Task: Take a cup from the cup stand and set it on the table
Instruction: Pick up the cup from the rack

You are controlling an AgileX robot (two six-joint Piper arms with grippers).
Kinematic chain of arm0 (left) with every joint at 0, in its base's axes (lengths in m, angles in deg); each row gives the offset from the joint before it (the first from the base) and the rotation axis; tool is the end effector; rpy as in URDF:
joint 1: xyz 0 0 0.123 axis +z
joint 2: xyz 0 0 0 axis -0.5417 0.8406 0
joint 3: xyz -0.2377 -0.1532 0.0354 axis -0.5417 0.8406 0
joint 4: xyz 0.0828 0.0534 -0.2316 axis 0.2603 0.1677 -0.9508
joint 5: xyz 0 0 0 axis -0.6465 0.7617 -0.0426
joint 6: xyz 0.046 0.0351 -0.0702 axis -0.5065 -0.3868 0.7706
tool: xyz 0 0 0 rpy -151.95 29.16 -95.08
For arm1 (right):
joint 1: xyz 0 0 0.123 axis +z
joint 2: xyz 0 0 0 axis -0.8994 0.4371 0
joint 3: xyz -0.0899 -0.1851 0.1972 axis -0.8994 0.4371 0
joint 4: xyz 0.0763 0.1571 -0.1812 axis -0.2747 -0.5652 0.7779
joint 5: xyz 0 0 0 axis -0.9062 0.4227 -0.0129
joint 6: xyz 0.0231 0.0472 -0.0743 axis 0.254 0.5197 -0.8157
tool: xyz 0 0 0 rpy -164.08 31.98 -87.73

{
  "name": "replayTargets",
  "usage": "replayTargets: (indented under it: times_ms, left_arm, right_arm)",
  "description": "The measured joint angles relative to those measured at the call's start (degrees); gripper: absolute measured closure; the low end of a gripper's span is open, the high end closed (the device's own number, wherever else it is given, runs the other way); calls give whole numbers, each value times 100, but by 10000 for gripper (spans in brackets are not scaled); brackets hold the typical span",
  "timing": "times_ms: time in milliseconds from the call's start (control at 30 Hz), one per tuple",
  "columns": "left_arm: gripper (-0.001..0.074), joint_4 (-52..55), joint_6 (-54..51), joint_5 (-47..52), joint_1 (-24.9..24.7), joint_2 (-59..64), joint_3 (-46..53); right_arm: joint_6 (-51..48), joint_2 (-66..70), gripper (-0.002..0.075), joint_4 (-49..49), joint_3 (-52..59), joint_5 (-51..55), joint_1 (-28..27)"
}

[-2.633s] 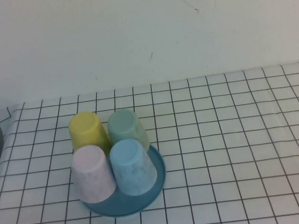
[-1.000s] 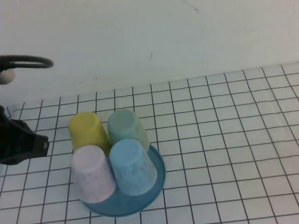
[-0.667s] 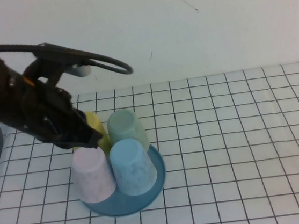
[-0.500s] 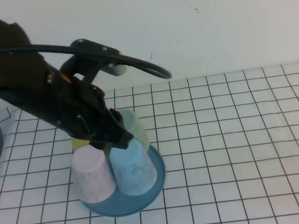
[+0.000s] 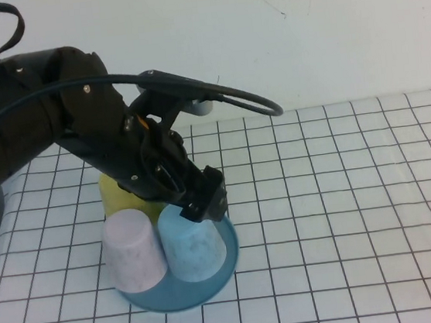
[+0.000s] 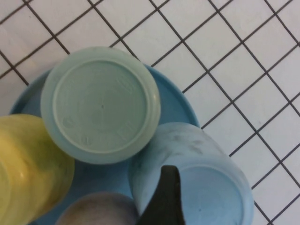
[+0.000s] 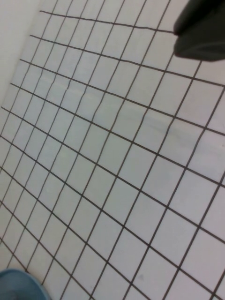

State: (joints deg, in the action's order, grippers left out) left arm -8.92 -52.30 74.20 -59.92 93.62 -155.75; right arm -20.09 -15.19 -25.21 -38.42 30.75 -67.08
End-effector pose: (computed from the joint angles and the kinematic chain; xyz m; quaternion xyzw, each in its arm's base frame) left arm 0.2989 -0.1766 0.3042 0.2986 0.9150 -0.1562 0.2220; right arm 0.0773 0.0169 0.2489 -0.2015 0.8357 -0.0123 0.5107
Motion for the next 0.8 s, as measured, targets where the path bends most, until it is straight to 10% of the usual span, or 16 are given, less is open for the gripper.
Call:
replayTargets:
  times_ms: [800]
  left_arm:
    - [131,406,882,275,0,321,-195]
  right_arm:
    - [-43,0,729,-67,35,-89,0]
